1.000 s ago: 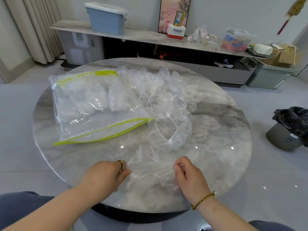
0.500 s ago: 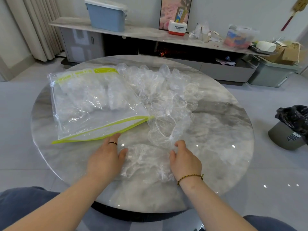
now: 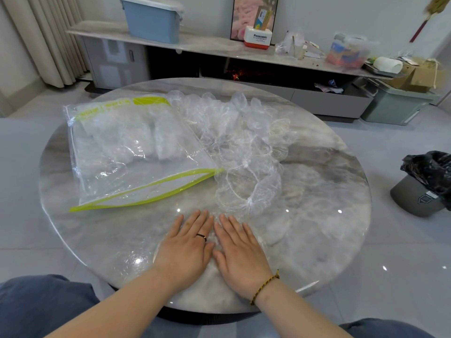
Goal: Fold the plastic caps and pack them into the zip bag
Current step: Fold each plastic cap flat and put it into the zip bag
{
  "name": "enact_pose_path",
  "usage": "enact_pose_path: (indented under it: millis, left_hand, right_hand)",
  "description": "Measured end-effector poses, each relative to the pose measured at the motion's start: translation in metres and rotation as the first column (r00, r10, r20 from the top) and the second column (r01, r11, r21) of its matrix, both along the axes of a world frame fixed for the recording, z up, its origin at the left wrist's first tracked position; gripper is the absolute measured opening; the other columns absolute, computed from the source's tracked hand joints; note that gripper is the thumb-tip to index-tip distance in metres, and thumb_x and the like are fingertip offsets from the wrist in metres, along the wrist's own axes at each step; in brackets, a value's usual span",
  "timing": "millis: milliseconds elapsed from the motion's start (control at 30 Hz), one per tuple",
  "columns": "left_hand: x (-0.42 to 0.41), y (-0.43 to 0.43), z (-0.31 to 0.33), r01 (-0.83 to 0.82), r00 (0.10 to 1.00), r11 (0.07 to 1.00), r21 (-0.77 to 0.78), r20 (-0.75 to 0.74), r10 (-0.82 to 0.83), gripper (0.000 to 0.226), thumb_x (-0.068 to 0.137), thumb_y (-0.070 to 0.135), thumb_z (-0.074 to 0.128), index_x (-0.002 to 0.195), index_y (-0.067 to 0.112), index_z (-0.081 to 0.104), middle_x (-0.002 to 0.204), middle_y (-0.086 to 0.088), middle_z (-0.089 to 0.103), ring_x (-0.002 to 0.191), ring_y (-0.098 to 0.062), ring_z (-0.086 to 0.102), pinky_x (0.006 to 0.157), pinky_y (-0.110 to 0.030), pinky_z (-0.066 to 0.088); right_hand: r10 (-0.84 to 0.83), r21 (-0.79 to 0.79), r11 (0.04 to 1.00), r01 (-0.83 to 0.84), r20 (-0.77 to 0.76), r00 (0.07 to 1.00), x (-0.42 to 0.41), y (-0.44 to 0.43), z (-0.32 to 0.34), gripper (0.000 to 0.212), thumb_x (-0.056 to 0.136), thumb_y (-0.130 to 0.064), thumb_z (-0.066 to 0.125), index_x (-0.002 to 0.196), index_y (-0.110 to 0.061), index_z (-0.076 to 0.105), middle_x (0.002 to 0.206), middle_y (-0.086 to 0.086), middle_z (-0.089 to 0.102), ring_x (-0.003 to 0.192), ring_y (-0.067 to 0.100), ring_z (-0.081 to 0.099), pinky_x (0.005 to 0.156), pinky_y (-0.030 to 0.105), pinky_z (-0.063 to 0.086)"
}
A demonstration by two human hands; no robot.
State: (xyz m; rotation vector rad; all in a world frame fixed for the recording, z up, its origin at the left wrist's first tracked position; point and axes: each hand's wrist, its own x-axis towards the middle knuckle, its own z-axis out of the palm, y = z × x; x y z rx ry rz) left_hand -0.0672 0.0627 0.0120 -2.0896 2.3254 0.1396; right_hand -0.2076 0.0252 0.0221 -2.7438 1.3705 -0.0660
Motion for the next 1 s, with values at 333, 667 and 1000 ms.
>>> enact_pose_path:
  millis: [333, 667, 1000]
  left_hand:
    - [0.003, -0.006, 0.004, -0.031, 0.994, 0.997, -0.068, -0.104, 0.024, 0.055, 0.091, 0.038, 0.024, 0.097, 0.016, 0.074, 0.105, 0.001, 0.070, 0.094, -0.014, 0.068, 0.096, -0.028, 0.030]
    - [0.028, -0.016, 0.023, -0.249, 0.934, 0.967, -0.044, -0.274, 0.228, 0.018, 0.093, 0.023, 0.042, 0.091, 0.021, 0.060, 0.104, 0.007, 0.056, 0.101, -0.014, 0.055, 0.081, -0.026, 0.045]
    - [0.050, -0.001, 0.029, -0.409, 0.885, 0.908, 0.094, -0.202, 0.419, 0.029, 0.087, 0.024, 0.052, 0.062, 0.027, 0.038, 0.068, 0.010, 0.047, 0.081, -0.016, 0.056, 0.061, -0.021, 0.037]
  right_hand:
    - [0.042, 0.075, 0.996, -0.043, 0.011, 0.999, -0.006, -0.008, 0.007, 0.075, 0.091, -0.051, 0.000, 0.127, -0.015, 0.056, 0.138, 0.000, 0.049, 0.127, 0.011, 0.046, 0.112, 0.022, 0.012]
    - [0.128, 0.147, 0.980, -0.133, 0.045, 0.991, -0.034, -0.011, 0.042, 0.026, 0.091, -0.028, 0.041, 0.102, -0.019, 0.063, 0.099, -0.007, 0.063, 0.095, 0.010, 0.046, 0.081, 0.018, 0.026]
    - [0.567, -0.333, 0.813, -0.478, 0.264, 0.780, 0.008, 0.042, 0.008, 0.039, 0.064, -0.038, 0.059, 0.097, -0.018, 0.055, 0.098, -0.001, 0.067, 0.102, 0.015, 0.048, 0.094, 0.026, 0.036]
